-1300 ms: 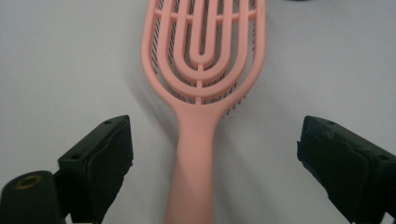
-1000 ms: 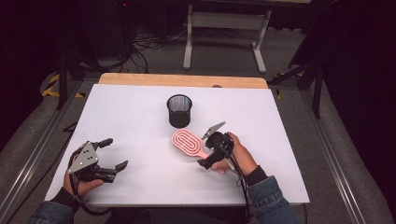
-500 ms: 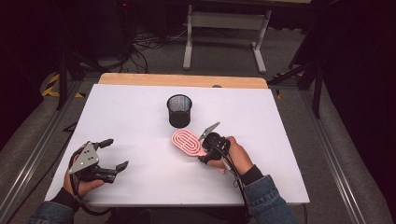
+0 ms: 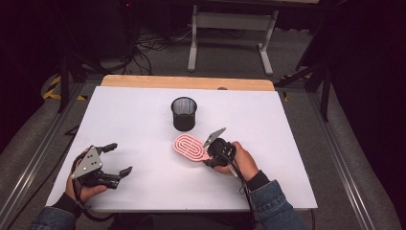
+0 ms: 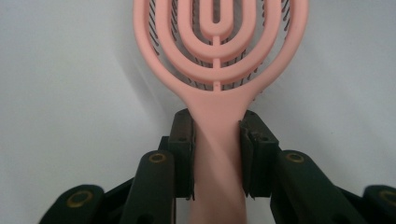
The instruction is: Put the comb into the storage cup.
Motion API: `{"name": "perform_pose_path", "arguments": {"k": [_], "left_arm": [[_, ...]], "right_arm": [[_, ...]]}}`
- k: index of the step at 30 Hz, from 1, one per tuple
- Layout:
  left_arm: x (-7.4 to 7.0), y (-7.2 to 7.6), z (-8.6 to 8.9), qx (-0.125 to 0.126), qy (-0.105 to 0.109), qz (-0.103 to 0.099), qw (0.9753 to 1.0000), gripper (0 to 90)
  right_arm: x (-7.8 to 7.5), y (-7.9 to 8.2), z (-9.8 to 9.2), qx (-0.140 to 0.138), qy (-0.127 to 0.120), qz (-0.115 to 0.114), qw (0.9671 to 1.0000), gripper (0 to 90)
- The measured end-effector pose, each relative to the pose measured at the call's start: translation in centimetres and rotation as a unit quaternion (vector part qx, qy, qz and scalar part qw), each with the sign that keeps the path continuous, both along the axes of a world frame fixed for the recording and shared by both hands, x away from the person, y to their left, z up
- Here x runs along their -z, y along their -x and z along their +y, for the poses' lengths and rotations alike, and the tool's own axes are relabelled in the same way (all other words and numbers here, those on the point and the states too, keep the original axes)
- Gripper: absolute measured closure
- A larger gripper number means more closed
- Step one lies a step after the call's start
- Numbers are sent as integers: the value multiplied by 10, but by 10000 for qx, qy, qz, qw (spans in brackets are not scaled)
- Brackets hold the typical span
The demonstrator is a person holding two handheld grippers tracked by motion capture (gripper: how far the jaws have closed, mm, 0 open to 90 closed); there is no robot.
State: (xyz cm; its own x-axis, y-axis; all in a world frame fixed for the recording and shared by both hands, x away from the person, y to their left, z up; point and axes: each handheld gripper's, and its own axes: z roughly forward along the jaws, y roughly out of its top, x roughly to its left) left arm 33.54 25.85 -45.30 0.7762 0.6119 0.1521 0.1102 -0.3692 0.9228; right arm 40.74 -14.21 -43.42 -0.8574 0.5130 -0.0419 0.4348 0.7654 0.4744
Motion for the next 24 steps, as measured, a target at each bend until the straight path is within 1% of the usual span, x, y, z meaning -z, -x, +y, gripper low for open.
{"name": "perform_pose_path", "arguments": {"k": [3,9,11,12,15,17,18,20,24], "left_arm": [[0,0,0,11,7,-4,10000,71],[0,0,0,20,4,-4,10000,71],[0,0,0,14,3,-5,10000,71],[0,0,0,8,5,-9,10000,71],[0,0,0,9,-2,-6,10000,71],[0,0,0,1,5,-9,10000,71],[0,0,0,1,7,-9,10000,71],[0,0,0,0,10,-7,10000,70],[0,0,-1,2,-14,24,10000,70]], "right_arm": [[-1,1,-1,-22,-18,-97,9999,701],[-9,5,-7,47,-317,-396,9987,701],[-12,6,-8,69,-376,-505,9980,701],[-13,7,-10,84,-458,-546,9974,701],[-18,8,-14,137,-600,-698,9957,701],[-22,10,-18,211,-721,-851,9935,701],[-23,10,-19,231,-770,-885,9928,702],[-24,11,-19,226,-787,-928,9923,701],[-33,15,-23,227,-1023,-1137,9880,702]]}}
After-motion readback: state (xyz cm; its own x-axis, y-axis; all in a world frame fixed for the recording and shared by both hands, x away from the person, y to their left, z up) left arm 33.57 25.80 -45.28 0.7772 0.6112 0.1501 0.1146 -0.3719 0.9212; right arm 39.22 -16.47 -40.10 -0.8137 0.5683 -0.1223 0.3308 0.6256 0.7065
